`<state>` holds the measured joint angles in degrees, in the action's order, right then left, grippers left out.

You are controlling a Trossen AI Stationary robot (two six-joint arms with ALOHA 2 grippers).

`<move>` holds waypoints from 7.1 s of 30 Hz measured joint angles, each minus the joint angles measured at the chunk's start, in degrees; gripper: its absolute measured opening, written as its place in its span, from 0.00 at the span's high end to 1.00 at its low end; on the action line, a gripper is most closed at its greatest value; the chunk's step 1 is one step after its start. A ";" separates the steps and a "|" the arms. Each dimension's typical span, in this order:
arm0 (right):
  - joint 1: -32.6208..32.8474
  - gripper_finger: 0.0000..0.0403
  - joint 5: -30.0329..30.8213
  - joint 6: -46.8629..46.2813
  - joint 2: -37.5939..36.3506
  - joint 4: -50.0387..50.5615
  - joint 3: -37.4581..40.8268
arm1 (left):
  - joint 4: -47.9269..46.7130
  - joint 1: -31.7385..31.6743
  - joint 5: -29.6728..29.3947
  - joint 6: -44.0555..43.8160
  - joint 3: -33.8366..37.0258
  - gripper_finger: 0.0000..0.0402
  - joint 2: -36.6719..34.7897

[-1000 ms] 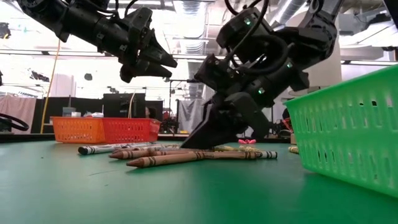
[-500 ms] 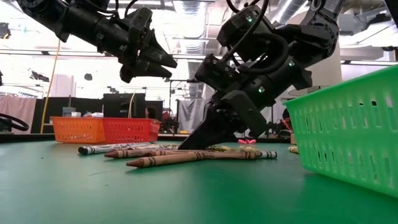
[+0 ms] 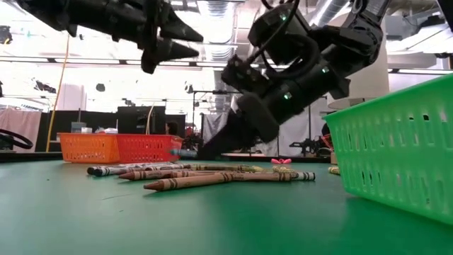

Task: Sort crayons
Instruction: Put the blue crayon into the red bin

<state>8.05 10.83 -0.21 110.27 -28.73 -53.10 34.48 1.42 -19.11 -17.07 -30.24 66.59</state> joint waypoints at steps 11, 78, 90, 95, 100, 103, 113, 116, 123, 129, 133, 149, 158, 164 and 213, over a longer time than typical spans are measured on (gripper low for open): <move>-2.09 0.99 -0.27 0.77 -1.61 -13.75 0.02 | 10.18 2.83 0.39 7.06 3.67 0.56 -6.61; -5.20 0.99 -3.87 2.03 -1.70 -48.81 -0.09 | 48.74 3.01 6.36 12.73 11.96 0.94 11.47; -5.23 0.87 -3.19 2.32 -1.70 -45.60 -0.17 | 48.62 3.01 3.90 12.84 11.98 0.97 11.50; -5.45 0.75 -2.25 3.26 -1.70 -40.86 -0.15 | 48.78 3.01 2.71 13.33 11.98 0.97 11.47; -5.57 0.67 -1.18 3.23 -1.68 -34.30 -0.13 | 45.91 2.99 -4.25 14.26 11.98 0.97 11.47; -5.57 0.65 0.79 3.21 -1.68 -30.37 -0.13 | 40.53 2.95 -13.02 14.94 11.98 0.97 11.47; -5.57 0.67 1.57 1.07 -1.68 -24.83 -0.09 | 18.90 -2.18 -27.45 1.71 11.98 0.97 11.47; -5.57 0.67 1.57 0.62 -1.68 -24.92 -0.09 | 12.58 -4.24 -27.69 -2.91 11.98 0.97 11.47; -5.57 0.67 1.56 0.58 -1.68 -23.75 -0.09 | 6.45 -5.97 -27.72 -7.90 11.98 0.94 11.47; -5.53 0.67 1.51 0.20 -1.68 -20.69 -0.09 | 6.25 -5.97 -26.71 -7.56 11.98 0.75 11.47; -5.53 0.67 1.32 0.17 -1.68 -18.01 -0.09 | 6.10 -5.95 -26.32 -8.92 11.98 0.59 11.47; -4.99 0.67 12.21 -27.62 -13.28 27.69 -0.09 | 7.11 -5.06 -9.26 -13.21 11.98 0.48 6.58; -2.12 0.67 14.56 -55.58 -27.43 68.74 -0.09 | 7.02 -3.13 -9.57 -14.17 11.98 0.48 0.25; 2.12 0.67 13.52 -68.50 -26.90 80.24 -0.09 | 7.09 -1.51 -9.57 -13.67 11.98 0.48 -4.12; 10.66 0.69 5.54 -61.22 -15.41 72.87 -0.22 | 5.20 -0.09 -9.61 -12.73 11.98 0.48 -7.02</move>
<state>18.72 16.37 -61.43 94.86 44.14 -53.32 39.68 1.32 -28.72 -29.80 -18.26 59.57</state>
